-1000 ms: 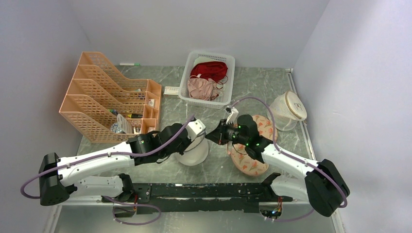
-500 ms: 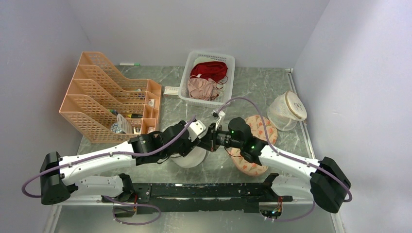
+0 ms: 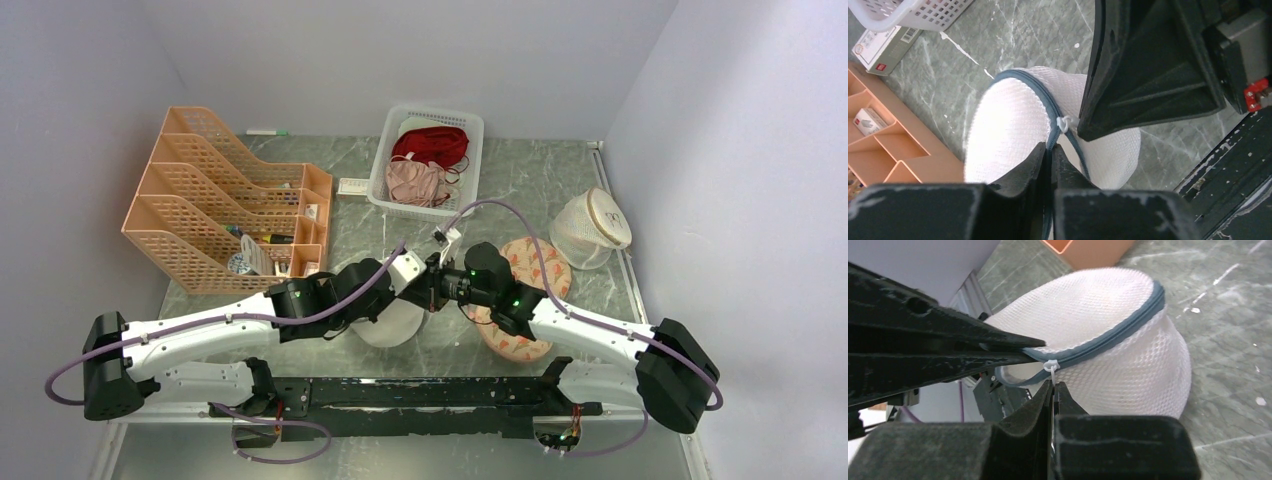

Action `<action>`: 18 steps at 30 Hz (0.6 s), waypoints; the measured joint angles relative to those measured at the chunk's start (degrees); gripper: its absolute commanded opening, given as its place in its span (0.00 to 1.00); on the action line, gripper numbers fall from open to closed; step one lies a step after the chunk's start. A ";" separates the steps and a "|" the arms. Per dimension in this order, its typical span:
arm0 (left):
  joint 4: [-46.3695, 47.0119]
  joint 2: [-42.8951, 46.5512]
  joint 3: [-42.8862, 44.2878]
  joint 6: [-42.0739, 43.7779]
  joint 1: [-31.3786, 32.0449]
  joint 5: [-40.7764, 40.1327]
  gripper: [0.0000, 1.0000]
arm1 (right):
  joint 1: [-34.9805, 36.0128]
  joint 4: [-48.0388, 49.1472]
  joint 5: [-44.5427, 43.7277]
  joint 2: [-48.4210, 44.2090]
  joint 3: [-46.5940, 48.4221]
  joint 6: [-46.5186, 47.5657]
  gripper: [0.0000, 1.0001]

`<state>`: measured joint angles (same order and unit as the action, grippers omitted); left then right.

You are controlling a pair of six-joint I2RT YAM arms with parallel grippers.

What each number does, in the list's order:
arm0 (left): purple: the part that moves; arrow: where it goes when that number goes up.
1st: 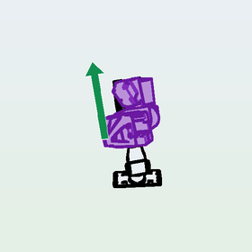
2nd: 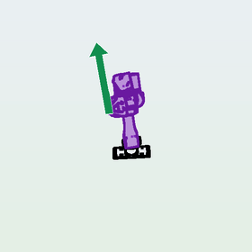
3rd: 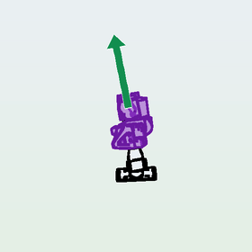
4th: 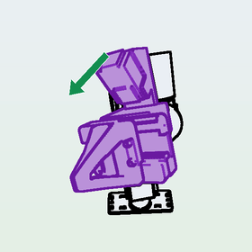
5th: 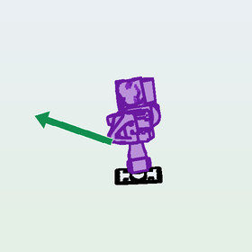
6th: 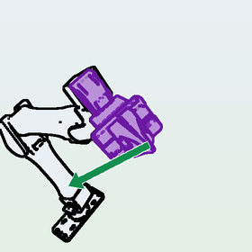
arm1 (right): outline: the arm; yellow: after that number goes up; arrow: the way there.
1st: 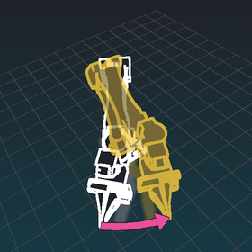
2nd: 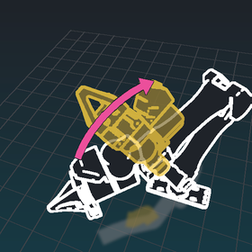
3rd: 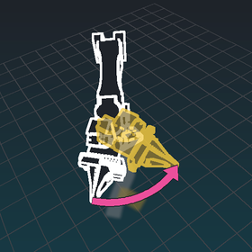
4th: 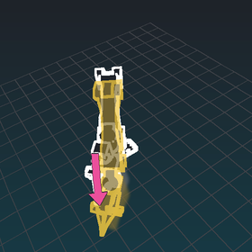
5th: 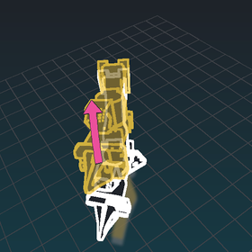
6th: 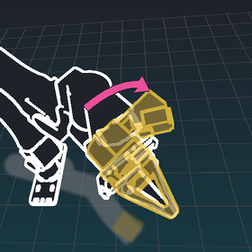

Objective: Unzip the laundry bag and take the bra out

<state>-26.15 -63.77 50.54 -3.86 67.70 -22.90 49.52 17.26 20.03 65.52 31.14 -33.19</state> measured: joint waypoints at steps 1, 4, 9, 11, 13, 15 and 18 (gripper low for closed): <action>0.00 0.00 0.00 0.00 0.04 -0.02 0.09 | -0.02 -0.28 -0.96 0.00 0.00 -0.11 0.00; 0.00 0.02 0.00 0.02 0.22 -0.44 0.07 | -0.44 -1.75 -3.65 -0.02 0.00 -0.83 0.00; 0.33 0.57 0.00 0.02 0.87 -1.14 0.07 | -5.51 -3.89 -5.84 -0.46 -0.33 -4.11 0.00; 0.70 1.05 0.00 0.02 1.07 -1.40 0.07 | -7.89 -4.48 -5.57 -0.96 -1.11 -5.18 0.00; 1.05 1.42 0.00 0.02 1.16 -1.46 0.07 | -10.01 -5.20 -5.16 -1.75 -2.10 -6.14 0.00; 1.22 1.51 0.00 0.02 1.20 -1.53 0.07 | -10.78 -5.51 -4.59 -2.43 -2.62 -6.67 0.00; 1.20 1.51 0.00 0.00 1.38 -1.99 0.12 | -10.99 -5.53 -3.48 -3.34 -2.71 -6.36 0.00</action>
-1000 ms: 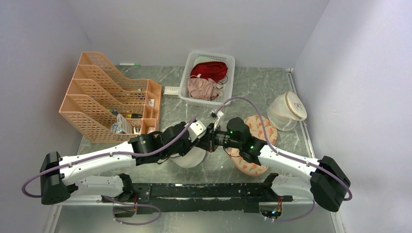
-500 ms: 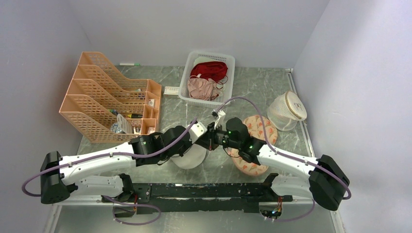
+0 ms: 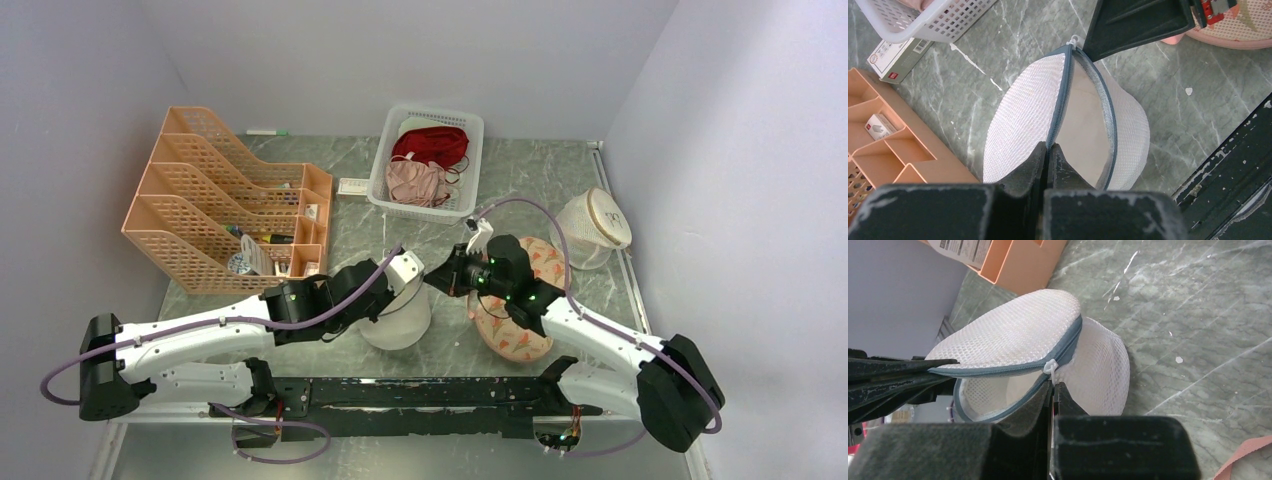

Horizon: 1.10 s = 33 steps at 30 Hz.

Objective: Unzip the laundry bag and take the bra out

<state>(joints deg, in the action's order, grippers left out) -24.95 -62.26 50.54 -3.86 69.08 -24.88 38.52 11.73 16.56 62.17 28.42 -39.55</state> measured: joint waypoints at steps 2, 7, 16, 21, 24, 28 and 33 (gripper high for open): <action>-0.04 0.00 0.00 -0.02 0.07 -0.31 0.20 | -0.11 0.15 1.20 -0.22 0.00 0.57 0.00; -0.68 0.00 0.00 -0.07 0.09 -1.03 0.41 | 1.44 1.49 3.80 -0.20 0.04 2.27 0.00; -1.20 -0.66 0.00 -0.61 0.09 -2.32 0.62 | 8.76 3.41 5.51 0.74 2.21 4.83 0.00; -1.99 -0.68 0.00 -0.68 0.09 -2.54 0.40 | 11.98 3.34 4.59 1.70 4.76 6.69 0.00; -1.92 -0.70 0.00 -0.66 0.11 -2.51 0.31 | 12.52 3.37 3.82 1.73 4.94 7.10 0.00; -1.90 -0.66 0.00 -0.63 0.13 -2.51 0.17 | 12.61 2.89 1.46 1.64 4.96 7.13 0.00; -1.90 -0.59 0.00 -0.52 0.13 -2.54 0.07 | 10.56 1.66 -0.94 1.60 4.68 5.92 0.00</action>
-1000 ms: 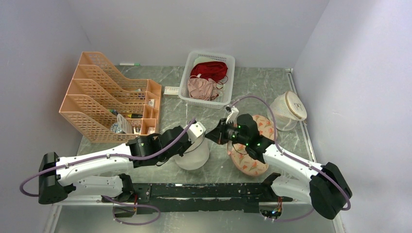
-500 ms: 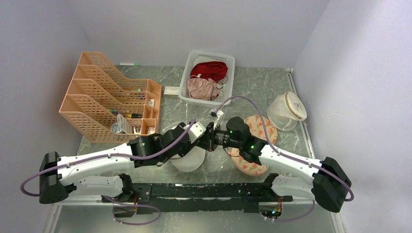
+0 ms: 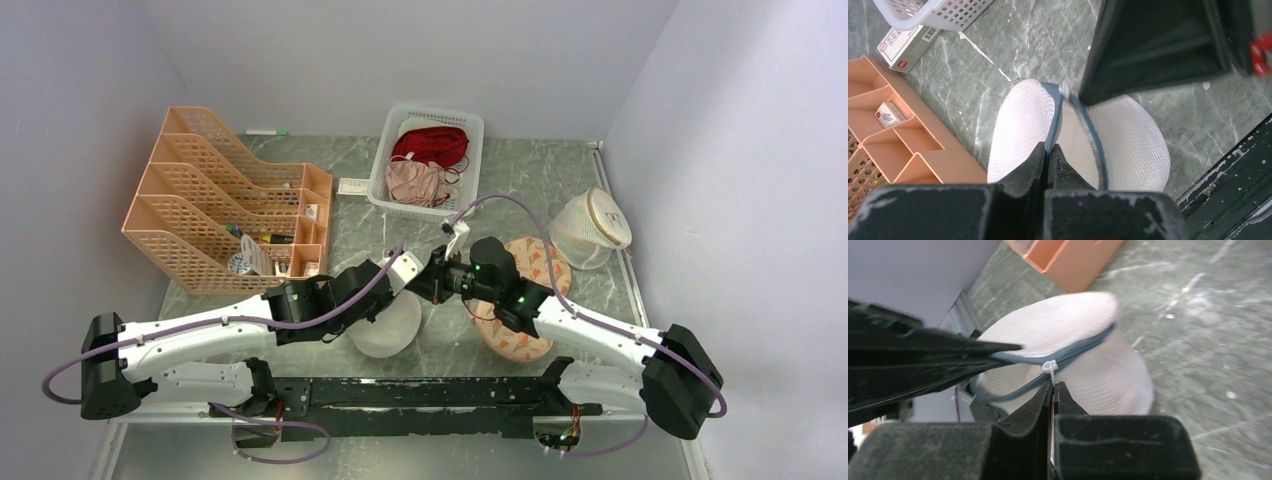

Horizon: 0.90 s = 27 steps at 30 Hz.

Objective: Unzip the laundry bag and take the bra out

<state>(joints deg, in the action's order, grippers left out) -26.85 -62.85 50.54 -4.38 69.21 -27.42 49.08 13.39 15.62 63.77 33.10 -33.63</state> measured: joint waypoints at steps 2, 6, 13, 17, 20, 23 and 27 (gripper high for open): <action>0.17 0.09 0.00 0.09 0.02 0.00 0.07 | -2.89 0.26 0.70 0.09 -0.81 -1.09 0.00; 0.87 0.90 -0.02 0.09 0.39 0.00 0.07 | -10.38 1.92 4.37 1.49 -4.74 -3.98 0.00; 1.27 2.32 -0.66 0.11 0.85 -0.13 0.17 | -12.33 5.62 9.79 1.90 -6.69 -5.35 0.00; 1.20 1.92 -0.66 0.22 0.92 -0.52 0.39 | -12.50 7.28 11.72 0.87 -7.63 -5.38 0.00; 0.79 0.68 -0.66 0.11 0.92 -0.87 0.52 | -12.22 8.70 13.25 0.09 -7.96 -5.35 0.00; 0.42 -0.50 -0.66 0.09 0.92 -0.98 0.55 | -11.08 9.66 14.12 -0.66 -7.96 -5.16 0.00; 0.35 -0.85 -0.66 0.02 0.92 -1.18 0.38 | -8.22 9.90 14.73 -1.33 -7.78 -4.24 0.00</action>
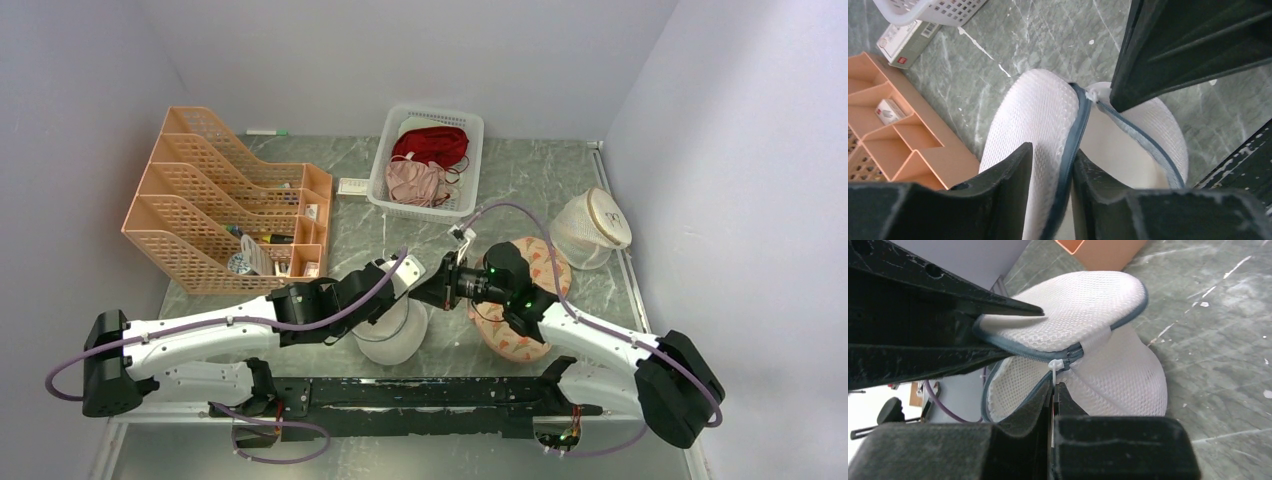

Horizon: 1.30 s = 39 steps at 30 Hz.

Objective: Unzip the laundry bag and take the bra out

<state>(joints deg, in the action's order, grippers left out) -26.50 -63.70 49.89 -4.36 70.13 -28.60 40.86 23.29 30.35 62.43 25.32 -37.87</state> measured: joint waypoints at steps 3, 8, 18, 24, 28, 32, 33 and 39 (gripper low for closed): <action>-0.02 0.02 0.00 -0.11 0.07 -0.59 0.22 | 1.22 -0.20 0.02 -0.04 0.44 0.72 0.00; -0.07 1.20 0.00 -0.17 0.22 -0.98 0.08 | 1.44 -1.86 -2.51 -0.52 1.11 2.16 0.00; -13.73 -5.01 10.88 -14.82 0.55 -7.13 0.07 | 2.01 -16.28 -11.93 1.84 11.76 7.02 0.36; -27.71 -9.99 19.56 -28.89 0.57 -10.51 0.07 | 3.06 -20.15 -14.73 -0.35 10.60 5.99 0.68; -33.64 -11.61 22.99 -34.67 0.02 -9.25 0.07 | 7.45 -22.40 -17.55 -2.10 10.51 4.87 0.90; -35.91 -12.68 25.53 -37.62 -1.42 -6.47 0.07 | 12.70 -23.63 -20.52 -3.17 10.51 3.34 1.00; -35.91 -12.55 25.70 -37.94 -2.12 -5.31 0.07 | 13.77 -23.63 -21.00 -3.17 10.49 2.84 1.00; -33.53 -8.44 25.35 -37.88 -10.38 3.15 0.07 | 18.36 -24.55 -25.97 -1.70 10.14 0.33 1.00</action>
<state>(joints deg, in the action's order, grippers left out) -60.03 -72.14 75.24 -42.24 59.75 -25.45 59.22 -1.26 4.38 60.73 35.46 -37.54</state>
